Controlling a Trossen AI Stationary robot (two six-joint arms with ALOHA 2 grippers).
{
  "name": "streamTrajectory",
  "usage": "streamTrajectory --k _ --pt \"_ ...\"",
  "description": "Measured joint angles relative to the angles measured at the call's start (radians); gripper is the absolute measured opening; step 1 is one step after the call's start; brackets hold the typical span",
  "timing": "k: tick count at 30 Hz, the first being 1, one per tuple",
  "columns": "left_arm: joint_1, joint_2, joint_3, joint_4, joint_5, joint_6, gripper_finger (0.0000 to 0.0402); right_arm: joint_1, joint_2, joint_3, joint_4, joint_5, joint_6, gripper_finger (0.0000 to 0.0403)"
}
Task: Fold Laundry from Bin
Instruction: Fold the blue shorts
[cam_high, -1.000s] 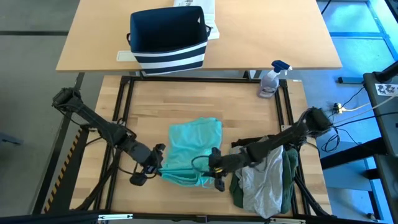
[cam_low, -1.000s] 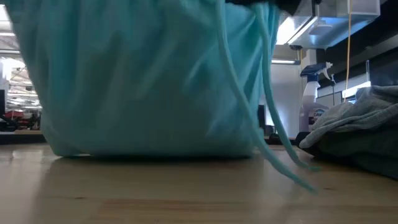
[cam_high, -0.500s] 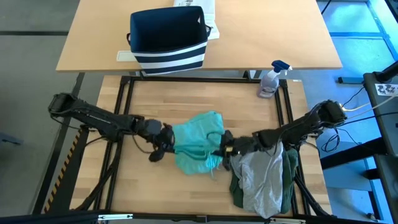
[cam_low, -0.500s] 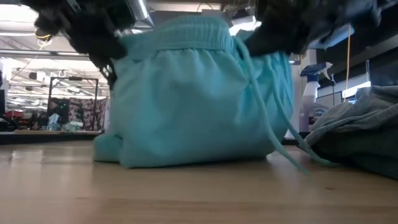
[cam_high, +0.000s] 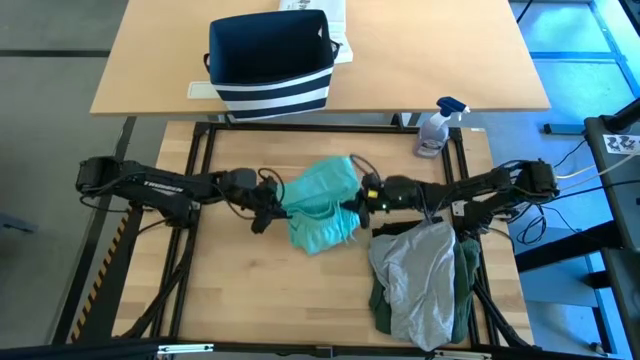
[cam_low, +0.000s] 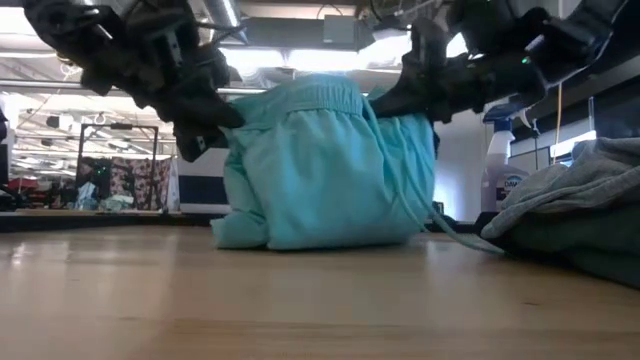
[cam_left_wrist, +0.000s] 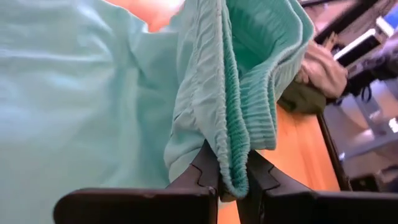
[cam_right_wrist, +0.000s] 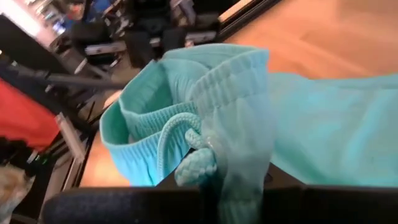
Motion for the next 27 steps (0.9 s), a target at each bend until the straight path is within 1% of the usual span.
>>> streamTrajectory --k 7,10,13,15,18,21,24,27 --pt "0.171 0.000 0.000 0.010 0.139 -0.062 0.0016 -0.168 0.001 0.002 0.006 -0.101 0.008 0.0025" --pt "0.247 0.001 0.000 0.014 0.177 -0.089 0.0016 -0.236 0.003 0.002 0.009 -0.155 0.027 0.0025" --pt "0.304 0.001 0.000 0.041 0.230 -0.139 0.0016 -0.278 0.003 0.003 0.028 -0.211 0.033 0.0025" --pt "0.321 0.001 0.000 0.052 0.248 -0.162 0.0016 -0.291 0.003 0.003 0.035 -0.242 0.034 0.0025" --pt "0.308 0.002 0.000 0.043 0.267 -0.184 0.0016 -0.287 0.003 0.003 -0.005 -0.279 0.034 0.0025" --pt "0.253 0.002 -0.001 0.042 0.266 -0.221 0.0016 -0.243 0.003 0.003 -0.026 -0.293 0.038 0.0025" --pt "0.158 0.002 -0.003 0.040 0.274 -0.274 0.0016 -0.155 0.003 0.003 -0.020 -0.293 0.079 0.0025" --pt "0.028 0.002 -0.003 0.065 0.272 -0.354 0.0016 -0.040 0.003 0.002 -0.018 -0.265 0.137 0.0025"
